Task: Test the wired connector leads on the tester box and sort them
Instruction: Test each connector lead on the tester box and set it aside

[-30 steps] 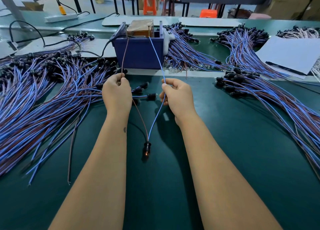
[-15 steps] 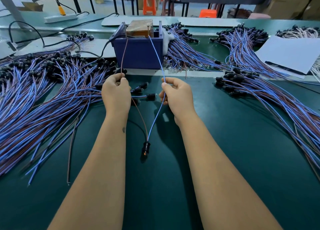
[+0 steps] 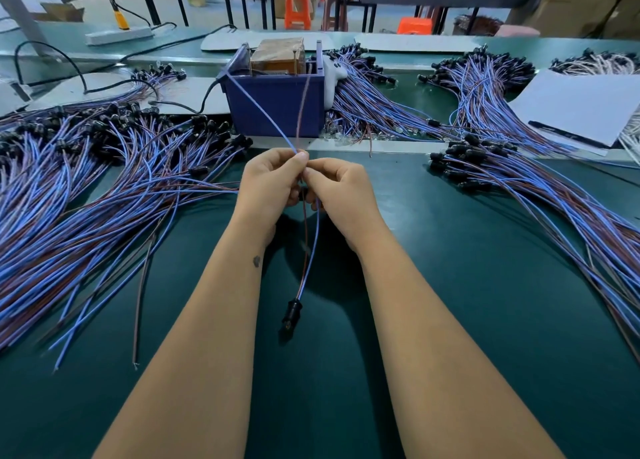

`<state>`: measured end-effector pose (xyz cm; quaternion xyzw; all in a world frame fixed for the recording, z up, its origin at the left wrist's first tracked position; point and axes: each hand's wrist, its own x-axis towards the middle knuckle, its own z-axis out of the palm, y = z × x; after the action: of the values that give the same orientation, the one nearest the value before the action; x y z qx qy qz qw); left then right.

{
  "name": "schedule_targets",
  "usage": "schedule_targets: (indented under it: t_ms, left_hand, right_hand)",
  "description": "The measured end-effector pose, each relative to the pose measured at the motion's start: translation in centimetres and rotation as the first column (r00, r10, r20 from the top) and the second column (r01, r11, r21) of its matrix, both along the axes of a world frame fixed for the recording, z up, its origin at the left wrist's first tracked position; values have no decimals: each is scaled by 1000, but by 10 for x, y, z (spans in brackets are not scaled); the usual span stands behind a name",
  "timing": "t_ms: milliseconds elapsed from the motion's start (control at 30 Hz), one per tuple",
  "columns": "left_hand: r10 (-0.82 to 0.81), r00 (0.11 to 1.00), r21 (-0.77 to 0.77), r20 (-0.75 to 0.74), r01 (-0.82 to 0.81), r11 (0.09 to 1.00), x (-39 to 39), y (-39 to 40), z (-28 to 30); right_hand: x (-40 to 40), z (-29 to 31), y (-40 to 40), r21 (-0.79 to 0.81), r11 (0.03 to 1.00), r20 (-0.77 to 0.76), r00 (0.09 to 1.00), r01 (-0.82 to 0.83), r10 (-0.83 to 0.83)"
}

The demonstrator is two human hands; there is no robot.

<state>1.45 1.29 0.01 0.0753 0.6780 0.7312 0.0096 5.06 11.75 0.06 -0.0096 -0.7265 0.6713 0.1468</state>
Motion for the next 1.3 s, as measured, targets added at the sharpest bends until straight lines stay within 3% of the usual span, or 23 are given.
schedule_targets:
  t_ms: [167,300,367,433,533,633,767,867,1067,1300]
  left_hand:
    - [143,989,211,33,-147,966,-3,-10,6]
    - [106,992,396,62,-122,910,-3,-17,9]
    - [62,995,405,75,-87,910,-2,-17,9]
    - [46,997,314,65,-65,947,-1,-14,9]
    - [44,999,60,1,-44,997,2,-1,7]
    - [-31,990,-214,-140,1,977,7,12,0]
    - [-269,920,-596,-285,50,802,22,30,-9]
    - [-399,865,-675,-303,101,731,31,39,-11]
    - [-478,837,-708,-266,167,686,27,36,-19]
    - [-437,861,-749,-260,106,655,23,40,-19]
  right_hand:
    - [-3,-7,-2,352,936,14,999,30,-37]
    - [-3,-6,0,550,832,14,995,72,-95]
    - [-2,-4,1,598,774,-43,972,210,-230]
    - [0,-2,3,540,724,-208,902,429,-379]
    - [4,5,4,236,741,-391,759,629,-521]
    - [1,8,8,-28,790,-325,742,612,-586]
    - [-4,1,21,-41,756,-202,735,654,-647]
    - [-9,-6,35,-63,779,-71,776,624,-627]
    - [-4,-12,58,-86,789,73,794,608,-604]
    - [21,4,122,149,789,137,777,596,-614]
